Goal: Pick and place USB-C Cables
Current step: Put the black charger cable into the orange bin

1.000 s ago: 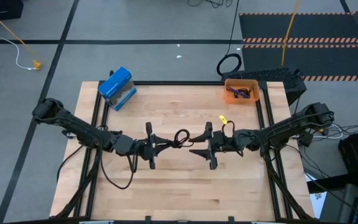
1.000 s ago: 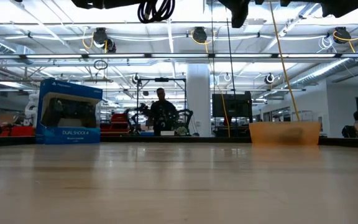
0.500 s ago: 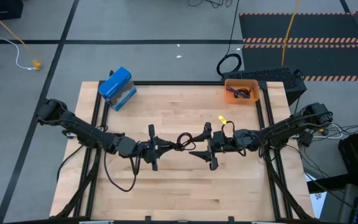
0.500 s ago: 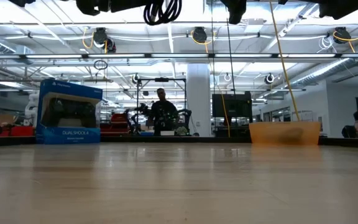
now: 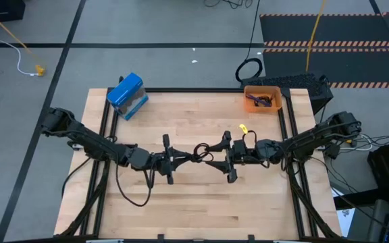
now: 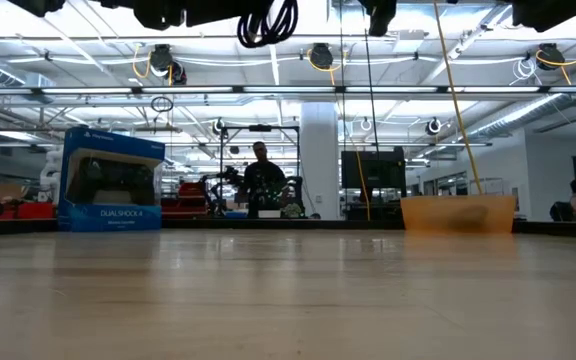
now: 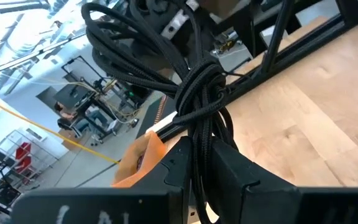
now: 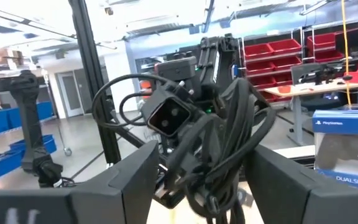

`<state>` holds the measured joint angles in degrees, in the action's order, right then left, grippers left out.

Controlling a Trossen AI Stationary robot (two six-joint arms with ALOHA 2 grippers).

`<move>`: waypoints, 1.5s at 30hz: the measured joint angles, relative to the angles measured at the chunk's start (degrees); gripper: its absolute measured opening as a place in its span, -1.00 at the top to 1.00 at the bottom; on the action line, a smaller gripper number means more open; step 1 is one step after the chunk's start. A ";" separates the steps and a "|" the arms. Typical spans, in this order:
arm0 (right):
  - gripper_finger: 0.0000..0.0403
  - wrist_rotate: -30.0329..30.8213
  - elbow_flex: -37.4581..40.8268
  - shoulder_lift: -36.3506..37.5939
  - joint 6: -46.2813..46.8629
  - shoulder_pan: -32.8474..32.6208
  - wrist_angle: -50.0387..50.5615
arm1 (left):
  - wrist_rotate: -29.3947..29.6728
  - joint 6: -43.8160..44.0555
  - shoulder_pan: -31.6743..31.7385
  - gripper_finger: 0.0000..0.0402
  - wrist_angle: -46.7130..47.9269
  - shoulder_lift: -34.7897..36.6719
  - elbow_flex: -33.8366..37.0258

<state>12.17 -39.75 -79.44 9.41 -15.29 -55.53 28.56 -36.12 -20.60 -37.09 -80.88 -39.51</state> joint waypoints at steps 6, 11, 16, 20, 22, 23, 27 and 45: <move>0.16 -0.05 0.00 0.00 0.42 0.98 0.04 | 0.00 -0.34 0.00 0.76 -0.30 -0.28 0.00; 0.50 0.35 0.00 0.00 0.42 1.09 0.50 | -0.02 0.07 -0.17 0.76 -0.36 -0.28 0.00; 0.87 1.50 0.00 0.00 -0.57 1.09 0.88 | 0.03 0.67 -0.20 0.75 -0.36 -0.28 0.00; 0.94 2.02 0.00 0.02 -2.00 1.09 0.65 | 0.04 0.80 -0.20 0.72 -0.36 -0.28 0.00; 0.90 3.58 0.00 0.02 -2.47 1.09 0.61 | 0.06 1.00 -0.20 0.63 -0.45 -0.28 0.00; 0.88 4.31 0.00 0.02 -2.91 1.09 0.62 | 0.08 1.28 -0.20 0.57 -0.53 -0.28 0.00; 0.91 4.66 0.00 0.02 -4.31 1.48 0.66 | 0.95 3.76 -0.22 0.24 -0.62 -0.27 0.00; 0.99 4.49 0.00 3.70 -9.04 4.93 3.19 | 8.02 11.23 -2.78 -0.52 3.13 8.44 0.00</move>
<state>16.67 -39.75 -75.74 0.37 -10.35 -52.34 36.57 -24.89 -23.38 -33.96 -72.44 -39.51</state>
